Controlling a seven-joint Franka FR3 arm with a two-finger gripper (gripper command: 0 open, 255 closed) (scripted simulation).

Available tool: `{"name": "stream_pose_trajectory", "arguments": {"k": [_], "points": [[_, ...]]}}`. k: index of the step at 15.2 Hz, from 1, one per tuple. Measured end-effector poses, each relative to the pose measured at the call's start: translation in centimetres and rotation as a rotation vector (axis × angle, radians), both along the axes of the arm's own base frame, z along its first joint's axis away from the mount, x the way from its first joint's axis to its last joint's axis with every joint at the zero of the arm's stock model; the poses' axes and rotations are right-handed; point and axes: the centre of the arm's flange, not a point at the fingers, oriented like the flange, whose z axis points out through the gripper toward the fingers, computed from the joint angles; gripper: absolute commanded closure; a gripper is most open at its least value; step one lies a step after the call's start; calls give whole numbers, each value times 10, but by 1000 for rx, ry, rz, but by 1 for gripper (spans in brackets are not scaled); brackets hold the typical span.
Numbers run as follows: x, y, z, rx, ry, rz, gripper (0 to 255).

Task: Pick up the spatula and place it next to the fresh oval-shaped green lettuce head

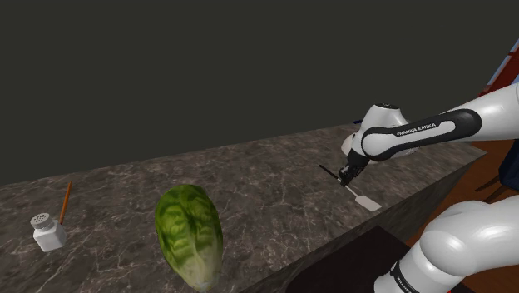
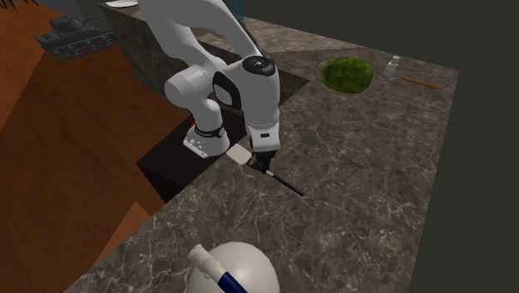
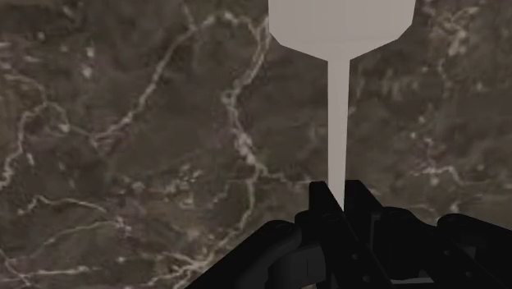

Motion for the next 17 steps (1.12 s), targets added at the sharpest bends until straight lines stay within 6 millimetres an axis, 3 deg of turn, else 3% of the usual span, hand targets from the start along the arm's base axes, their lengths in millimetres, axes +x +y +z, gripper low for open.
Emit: {"name": "stream_pose_trajectory", "arguments": {"k": [17], "points": [[-1, 0, 84, 0, 0, 0, 255]]}}
